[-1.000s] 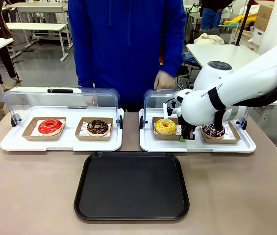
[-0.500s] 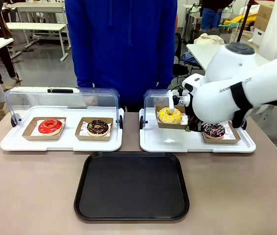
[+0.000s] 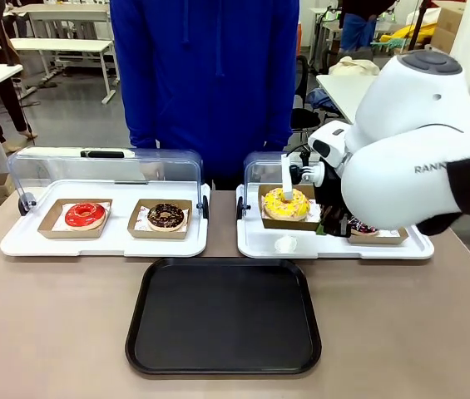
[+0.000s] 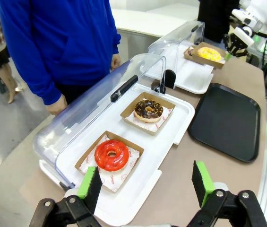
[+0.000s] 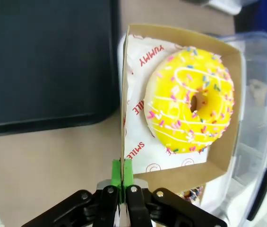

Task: Move the third donut from the left to the tray.
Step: Pick up the Paper togo box containing the Donut indicated by the person and place it on the Handle tray.

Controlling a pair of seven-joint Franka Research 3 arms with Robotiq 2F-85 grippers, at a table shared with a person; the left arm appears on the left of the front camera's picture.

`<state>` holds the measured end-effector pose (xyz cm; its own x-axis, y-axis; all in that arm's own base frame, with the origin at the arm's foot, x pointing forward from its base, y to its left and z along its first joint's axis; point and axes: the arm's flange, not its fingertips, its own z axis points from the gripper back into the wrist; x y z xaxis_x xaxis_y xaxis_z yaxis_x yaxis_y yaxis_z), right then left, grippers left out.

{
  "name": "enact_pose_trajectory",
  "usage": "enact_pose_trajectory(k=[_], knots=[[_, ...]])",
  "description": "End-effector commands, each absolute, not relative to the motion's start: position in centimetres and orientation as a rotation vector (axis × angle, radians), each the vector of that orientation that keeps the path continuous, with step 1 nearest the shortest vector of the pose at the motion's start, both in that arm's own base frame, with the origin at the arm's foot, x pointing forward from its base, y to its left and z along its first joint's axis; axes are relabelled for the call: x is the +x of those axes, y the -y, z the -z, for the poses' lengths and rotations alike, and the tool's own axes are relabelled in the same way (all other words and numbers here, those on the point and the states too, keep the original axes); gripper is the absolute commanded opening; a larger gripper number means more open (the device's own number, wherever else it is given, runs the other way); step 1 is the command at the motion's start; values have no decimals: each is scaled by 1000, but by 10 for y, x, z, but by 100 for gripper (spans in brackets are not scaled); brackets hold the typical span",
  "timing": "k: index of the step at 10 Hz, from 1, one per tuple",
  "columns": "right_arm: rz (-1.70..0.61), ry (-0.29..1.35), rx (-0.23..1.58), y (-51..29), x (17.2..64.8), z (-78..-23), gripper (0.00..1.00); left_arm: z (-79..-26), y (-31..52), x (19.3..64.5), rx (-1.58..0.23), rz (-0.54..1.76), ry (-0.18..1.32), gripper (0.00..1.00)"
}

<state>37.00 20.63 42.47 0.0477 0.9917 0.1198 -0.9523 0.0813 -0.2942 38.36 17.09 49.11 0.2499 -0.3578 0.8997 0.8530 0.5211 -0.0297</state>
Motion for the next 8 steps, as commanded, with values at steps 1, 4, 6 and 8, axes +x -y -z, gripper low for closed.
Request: enact_pose_trajectory(k=[1,4,6,8], knots=[[-1462,326,-182,-220,334,-431,0,-493,-170,382,-601,896,996,100],[-1481,327,-143,-256,296,-420,0,-493,-170,382,-601,896,996,100],[-1503,319,-136,-277,281,-404,0,-493,-170,382,-601,896,996,100],[-1516,302,-139,-294,271,-386,0,-493,-170,382,-601,896,996,100]])
